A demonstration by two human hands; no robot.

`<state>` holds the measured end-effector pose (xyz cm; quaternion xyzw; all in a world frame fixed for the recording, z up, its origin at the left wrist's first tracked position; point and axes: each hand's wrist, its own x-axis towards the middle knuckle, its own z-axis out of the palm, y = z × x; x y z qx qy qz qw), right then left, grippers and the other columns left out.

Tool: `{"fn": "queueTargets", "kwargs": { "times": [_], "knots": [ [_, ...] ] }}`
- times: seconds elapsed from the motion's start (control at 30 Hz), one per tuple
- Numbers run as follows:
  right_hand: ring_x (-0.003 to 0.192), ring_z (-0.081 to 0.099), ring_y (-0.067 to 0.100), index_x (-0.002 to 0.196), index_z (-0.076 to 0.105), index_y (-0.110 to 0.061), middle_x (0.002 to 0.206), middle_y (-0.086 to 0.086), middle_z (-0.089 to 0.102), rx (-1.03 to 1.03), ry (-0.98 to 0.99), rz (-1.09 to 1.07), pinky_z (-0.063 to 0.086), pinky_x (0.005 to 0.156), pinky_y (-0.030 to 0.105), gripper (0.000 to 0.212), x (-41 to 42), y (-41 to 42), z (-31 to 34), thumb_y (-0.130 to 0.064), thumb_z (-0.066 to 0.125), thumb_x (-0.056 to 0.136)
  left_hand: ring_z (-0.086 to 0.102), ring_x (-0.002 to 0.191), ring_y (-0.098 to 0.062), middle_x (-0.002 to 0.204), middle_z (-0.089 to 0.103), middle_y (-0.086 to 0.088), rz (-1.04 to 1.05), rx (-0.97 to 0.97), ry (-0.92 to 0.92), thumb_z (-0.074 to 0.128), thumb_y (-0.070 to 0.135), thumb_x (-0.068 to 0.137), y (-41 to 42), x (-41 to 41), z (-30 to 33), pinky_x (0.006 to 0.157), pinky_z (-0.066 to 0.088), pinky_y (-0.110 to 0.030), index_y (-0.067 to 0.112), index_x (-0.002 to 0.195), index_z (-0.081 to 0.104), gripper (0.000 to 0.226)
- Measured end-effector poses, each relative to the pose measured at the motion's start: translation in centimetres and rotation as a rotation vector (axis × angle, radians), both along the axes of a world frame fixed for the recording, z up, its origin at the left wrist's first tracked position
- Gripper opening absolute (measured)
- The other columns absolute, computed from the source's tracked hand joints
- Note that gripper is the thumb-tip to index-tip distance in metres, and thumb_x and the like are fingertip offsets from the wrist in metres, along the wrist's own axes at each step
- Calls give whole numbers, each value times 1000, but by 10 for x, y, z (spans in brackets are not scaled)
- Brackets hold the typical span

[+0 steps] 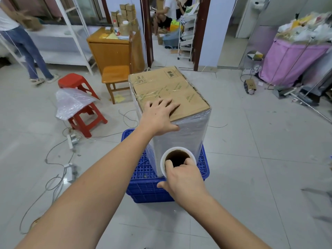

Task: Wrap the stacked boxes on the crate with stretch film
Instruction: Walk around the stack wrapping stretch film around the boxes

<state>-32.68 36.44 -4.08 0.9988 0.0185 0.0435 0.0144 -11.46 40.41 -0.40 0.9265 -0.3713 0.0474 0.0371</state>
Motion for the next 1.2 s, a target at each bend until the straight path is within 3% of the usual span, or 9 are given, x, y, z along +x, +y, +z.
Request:
{"fn": "queueTargets", "kwargs": {
  "times": [0.23, 0.33, 0.4, 0.53, 0.63, 0.77, 0.87, 1.03, 1.2],
  "knots": [
    [39, 33, 18, 59, 43, -20, 42, -3, 48, 43, 116, -94, 36, 53, 30, 46, 2, 18, 12, -30, 88, 56, 26, 150, -21, 164, 34, 7, -18, -58, 11, 53, 96, 68, 6, 3, -2, 118, 22, -50, 40, 155, 38, 104],
    [50, 41, 22, 88, 47, -15, 59, 0, 56, 86, 67, -201, 34, 63, 34, 26, 3, 29, 15, -20, 69, 77, 28, 148, -19, 162, 37, 8, -48, -75, 15, 53, 94, 72, 8, 3, -1, 116, 23, -48, 39, 152, 43, 98],
    [62, 53, 24, 107, 42, -15, 71, 0, 60, 132, 40, -312, 36, 71, 36, 27, 5, 38, 15, -36, 51, 95, 32, 146, -18, 159, 42, 9, -84, -147, 42, 53, 89, 79, 12, 4, -2, 114, 24, -47, 39, 147, 50, 84],
    [68, 53, 23, 109, 45, -17, 76, 0, 65, 76, 27, -529, 31, 70, 35, 49, 14, 54, 14, -64, 40, 95, 30, 149, -21, 161, 42, 3, -307, -193, 197, 57, 77, 88, 24, 23, 5, 122, 18, -49, 37, 144, 54, 69],
    [81, 47, 22, 99, 47, -24, 87, -2, 65, 208, 38, -662, 32, 68, 32, 33, 18, 58, 17, -57, 49, 94, 5, 159, -22, 173, 14, 0, -615, 64, 261, 57, 90, 76, 36, 47, 14, 128, 0, -52, 37, 162, 27, 106],
    [74, 39, 24, 94, 43, -24, 93, 0, 66, 222, 91, -809, 30, 67, 32, 16, 17, 73, 24, -38, 50, 96, -23, 155, -24, 170, -22, -1, -829, 318, 54, 67, 92, 62, 44, 68, 7, 126, -14, -43, 35, 161, -20, 144],
    [68, 39, 23, 95, 37, -20, 87, 0, 64, 187, 94, -866, 28, 66, 32, 16, 20, 82, 26, -33, 47, 95, -17, 158, -26, 173, -15, -2, -852, 273, 9, 76, 79, 71, 40, 70, 2, 125, -14, -45, 38, 161, -19, 137],
    [60, 46, 20, 81, 37, -22, 65, -5, 47, 79, 135, -966, 33, 55, 31, 56, 30, 71, 21, -76, 47, 85, -2, 160, -33, 174, -1, -2, -974, 195, -110, 65, 80, 77, 47, 84, -8, 127, 2, -61, 47, 162, 0, 112],
    [71, 52, 23, 84, 40, -23, 72, -4, 53, 50, 94, -905, 32, 59, 32, 41, 12, 57, 15, -62, 43, 94, 1, 160, -32, 174, 1, -2, -947, 213, -110, 66, 79, 77, 44, 81, -6, 127, 7, -59, 47, 162, 4, 110]
  ]
}}
